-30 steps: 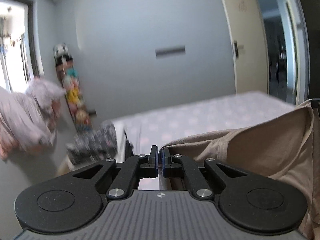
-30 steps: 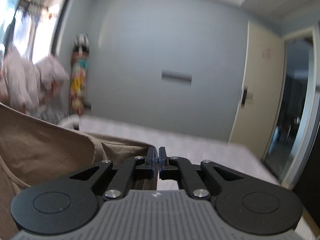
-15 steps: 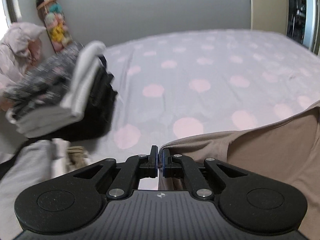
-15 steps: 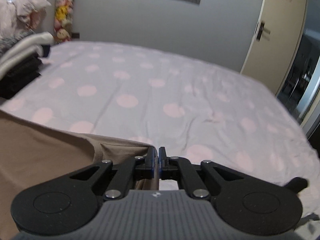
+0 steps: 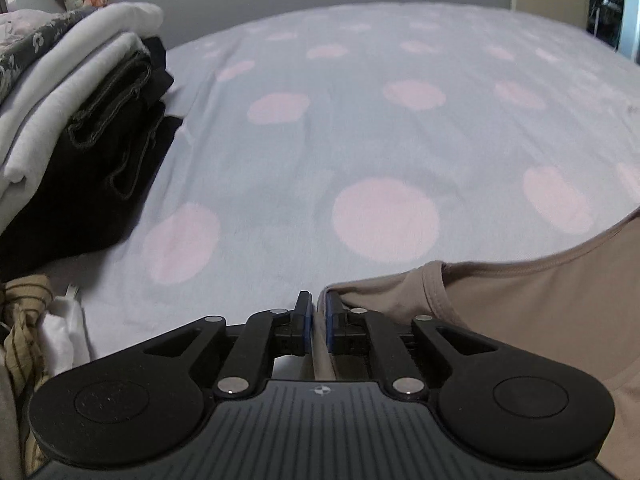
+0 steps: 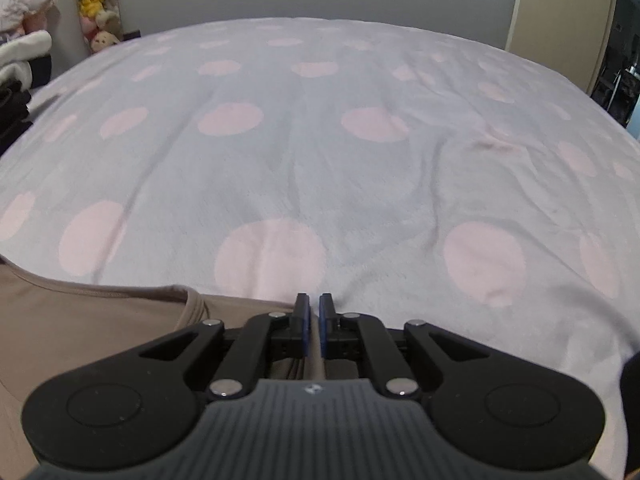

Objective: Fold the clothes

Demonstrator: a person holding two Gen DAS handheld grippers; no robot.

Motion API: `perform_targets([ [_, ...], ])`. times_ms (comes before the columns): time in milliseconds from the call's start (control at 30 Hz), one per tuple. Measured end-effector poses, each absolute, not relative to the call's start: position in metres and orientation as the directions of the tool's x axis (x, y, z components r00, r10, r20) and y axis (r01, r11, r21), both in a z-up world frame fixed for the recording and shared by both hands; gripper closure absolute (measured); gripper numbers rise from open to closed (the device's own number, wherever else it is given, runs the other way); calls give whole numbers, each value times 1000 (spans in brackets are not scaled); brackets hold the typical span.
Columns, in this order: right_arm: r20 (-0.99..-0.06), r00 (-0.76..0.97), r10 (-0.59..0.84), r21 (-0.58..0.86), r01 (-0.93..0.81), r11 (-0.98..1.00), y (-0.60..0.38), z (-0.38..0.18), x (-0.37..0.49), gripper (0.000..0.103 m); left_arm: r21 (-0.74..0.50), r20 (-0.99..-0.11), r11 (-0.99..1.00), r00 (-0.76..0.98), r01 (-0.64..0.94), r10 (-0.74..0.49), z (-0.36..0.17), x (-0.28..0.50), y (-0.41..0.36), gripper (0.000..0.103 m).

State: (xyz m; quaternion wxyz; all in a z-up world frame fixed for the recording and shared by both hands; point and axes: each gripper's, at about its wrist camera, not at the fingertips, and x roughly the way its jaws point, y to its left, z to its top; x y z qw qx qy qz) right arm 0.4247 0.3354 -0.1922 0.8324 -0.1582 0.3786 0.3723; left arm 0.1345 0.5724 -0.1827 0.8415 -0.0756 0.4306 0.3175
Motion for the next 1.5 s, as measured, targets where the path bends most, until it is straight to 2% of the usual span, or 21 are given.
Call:
perform_targets([
  [67, -743, 428, 514, 53, -728, 683, 331, -185, 428, 78, 126, -758, 785, 452, -607, 471, -173, 127, 569, 73],
  [100, -738, 429, 521, 68, -721, 690, 327, -180, 429, 67, 126, -750, 790, 463, -600, 472, -168, 123, 564, 69],
  [133, -731, 430, 530, 77, -719, 690, 323, -174, 427, 66, 125, -742, 795, 475, -594, 472, -162, 119, 559, 65],
  [233, -704, 435, 562, 103, -719, 687, 311, -156, 421, 64, 126, -721, 810, 508, -573, 472, -147, 108, 544, 64],
  [300, -680, 422, 600, 113, -748, 654, 303, -146, 411, 65, 143, -736, 831, 504, -538, 453, -151, 111, 533, 65],
  [367, -694, 364, 622, 133, -783, 607, 303, -147, 400, 82, 160, -749, 849, 498, -503, 437, -155, 114, 522, 72],
  [400, -703, 340, 625, 134, -799, 586, 305, -149, 394, 93, 176, -748, 848, 493, -500, 445, -160, 119, 521, 72],
  [633, -732, 320, 601, 104, -820, 563, 339, -185, 378, 94, 122, -772, 836, 478, -535, 418, -191, 155, 537, 75],
  [867, -719, 325, 615, 148, -793, 592, 357, -189, 390, 94, 59, -748, 786, 494, -615, 443, -184, 164, 547, 75],
  [1167, -685, 315, 657, 277, -721, 635, 277, -133, 374, 84, 48, -724, 766, 507, -641, 469, -125, 92, 482, 71],
  [1500, -737, 364, 570, 246, -640, 728, 134, -117, 273, 84, -46, -758, 682, 470, -730, 452, -104, -5, 389, 71],
])
